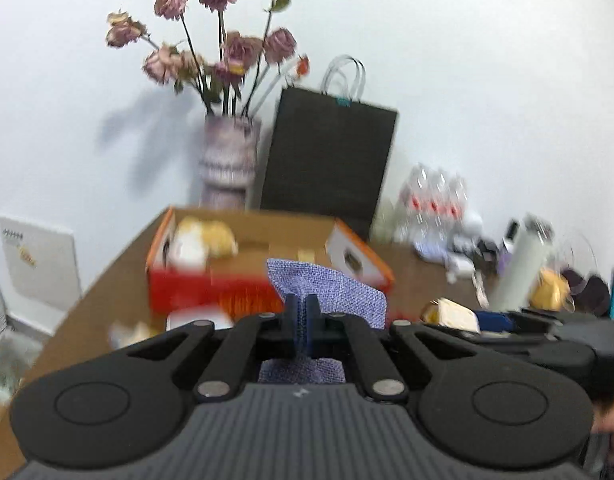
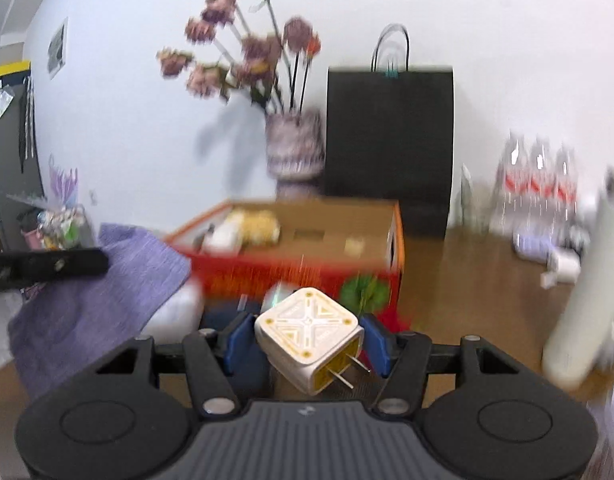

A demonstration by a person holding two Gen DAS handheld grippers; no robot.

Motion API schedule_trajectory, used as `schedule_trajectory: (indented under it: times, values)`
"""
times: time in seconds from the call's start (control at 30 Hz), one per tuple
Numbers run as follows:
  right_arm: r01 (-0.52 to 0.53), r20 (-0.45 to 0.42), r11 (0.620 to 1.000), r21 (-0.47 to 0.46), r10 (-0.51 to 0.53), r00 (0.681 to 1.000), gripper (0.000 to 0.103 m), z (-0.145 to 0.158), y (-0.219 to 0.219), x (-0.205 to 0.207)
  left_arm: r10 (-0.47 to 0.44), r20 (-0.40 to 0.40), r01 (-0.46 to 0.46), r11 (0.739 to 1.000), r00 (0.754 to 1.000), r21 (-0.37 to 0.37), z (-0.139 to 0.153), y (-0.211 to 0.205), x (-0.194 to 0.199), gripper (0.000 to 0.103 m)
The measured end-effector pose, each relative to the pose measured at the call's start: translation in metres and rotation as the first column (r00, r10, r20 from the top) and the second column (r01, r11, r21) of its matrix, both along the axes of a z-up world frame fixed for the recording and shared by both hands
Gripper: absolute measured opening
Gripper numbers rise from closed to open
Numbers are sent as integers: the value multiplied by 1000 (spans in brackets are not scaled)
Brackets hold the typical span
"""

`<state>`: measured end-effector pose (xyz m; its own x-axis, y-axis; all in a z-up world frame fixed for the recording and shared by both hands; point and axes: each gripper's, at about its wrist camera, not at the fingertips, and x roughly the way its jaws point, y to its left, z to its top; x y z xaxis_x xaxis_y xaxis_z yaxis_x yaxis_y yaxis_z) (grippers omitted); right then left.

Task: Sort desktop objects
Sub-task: 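Carry pouch and plug into the cardboard box and open both grippers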

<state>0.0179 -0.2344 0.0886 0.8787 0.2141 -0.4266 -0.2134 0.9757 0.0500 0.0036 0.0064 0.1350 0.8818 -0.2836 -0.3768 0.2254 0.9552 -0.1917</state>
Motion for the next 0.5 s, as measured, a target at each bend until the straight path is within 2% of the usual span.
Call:
schedule_trajectory:
  times: [0.07, 0.13, 0.2, 0.27, 0.37, 0.47, 0.5]
  values:
    - [-2, 24, 1000, 5, 2, 1000, 58, 23, -4, 36, 21, -11, -21, 1000, 1000, -16, 18, 1, 44, 4]
    - [-26, -1, 1000, 15, 26, 1000, 58, 41, -7, 85, 23, -63, -26, 998, 998, -49, 30, 0, 101, 4]
    - [-35, -63, 999, 25, 36, 997, 58, 49, -5, 138, 33, -149, -44, 997, 988, -70, 30, -2, 162, 4]
    - [-24, -147, 1000, 3, 24, 989, 58, 47, -2, 196, 67, -244, -88, 993, 967, -74, 17, -6, 222, 4]
    - [-6, -278, 998, -55, -9, 961, 58, 26, 8, 264, 137, -374, -166, 985, 917, -46, -23, -15, 297, 4]
    - [-27, -417, 996, -82, -10, 909, 58, -6, 17, 309, 133, -510, -219, 969, 850, -113, -71, -16, 349, 5]
    - [-32, -456, 995, -93, -15, 890, 58, -16, 21, 321, 141, -543, -231, 968, 828, -102, -85, -17, 358, 6]
